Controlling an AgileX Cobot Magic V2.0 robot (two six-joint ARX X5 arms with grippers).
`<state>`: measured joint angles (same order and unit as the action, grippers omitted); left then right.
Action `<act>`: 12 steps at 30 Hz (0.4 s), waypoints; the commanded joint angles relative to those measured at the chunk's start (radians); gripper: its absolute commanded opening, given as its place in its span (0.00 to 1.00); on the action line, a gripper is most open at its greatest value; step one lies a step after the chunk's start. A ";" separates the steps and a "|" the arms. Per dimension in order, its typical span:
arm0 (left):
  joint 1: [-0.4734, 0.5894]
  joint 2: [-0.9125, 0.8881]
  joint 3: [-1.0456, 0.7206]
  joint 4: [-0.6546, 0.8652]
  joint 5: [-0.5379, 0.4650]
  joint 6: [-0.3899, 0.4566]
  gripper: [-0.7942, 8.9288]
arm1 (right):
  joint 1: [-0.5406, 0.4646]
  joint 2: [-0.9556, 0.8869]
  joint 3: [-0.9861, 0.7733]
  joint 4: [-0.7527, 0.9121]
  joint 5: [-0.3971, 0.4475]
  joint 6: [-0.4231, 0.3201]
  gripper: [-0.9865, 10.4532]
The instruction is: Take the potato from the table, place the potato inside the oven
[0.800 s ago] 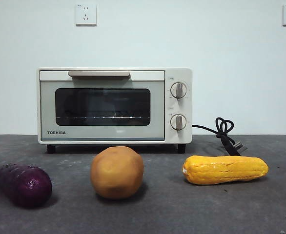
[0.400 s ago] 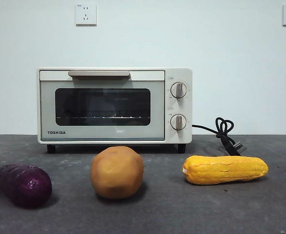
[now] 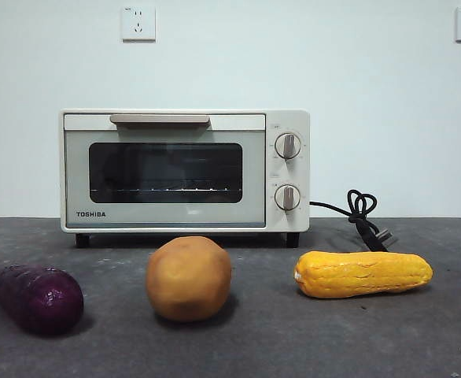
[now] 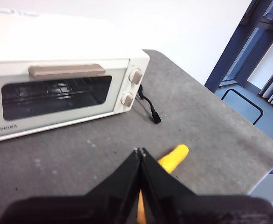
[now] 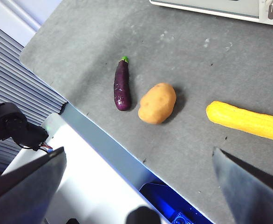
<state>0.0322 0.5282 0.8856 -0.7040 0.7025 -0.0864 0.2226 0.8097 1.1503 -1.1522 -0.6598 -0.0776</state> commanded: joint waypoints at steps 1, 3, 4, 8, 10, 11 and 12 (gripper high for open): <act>-0.008 0.067 0.002 0.061 0.005 0.008 0.07 | 0.002 0.006 0.003 0.005 -0.004 0.010 0.69; -0.019 0.121 0.005 0.117 0.005 0.008 0.07 | 0.002 0.011 0.003 0.005 -0.004 0.010 0.69; -0.026 0.157 0.006 0.156 0.005 0.007 0.07 | 0.002 0.014 0.003 0.005 -0.004 0.010 0.69; -0.048 0.315 0.028 0.299 0.003 -0.005 0.07 | 0.002 0.022 0.003 0.003 -0.003 0.010 0.69; -0.061 0.399 0.053 0.352 -0.002 -0.008 0.07 | 0.002 0.027 0.003 0.003 -0.004 0.011 0.69; -0.068 0.445 0.070 0.376 -0.014 -0.007 0.07 | 0.002 0.028 0.003 0.003 -0.004 0.013 0.69; -0.076 0.489 0.091 0.393 -0.031 -0.007 0.07 | 0.002 0.029 0.003 0.003 -0.003 0.018 0.69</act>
<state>-0.0349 0.9771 0.9623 -0.3305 0.6811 -0.0902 0.2226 0.8368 1.1507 -1.1526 -0.6594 -0.0708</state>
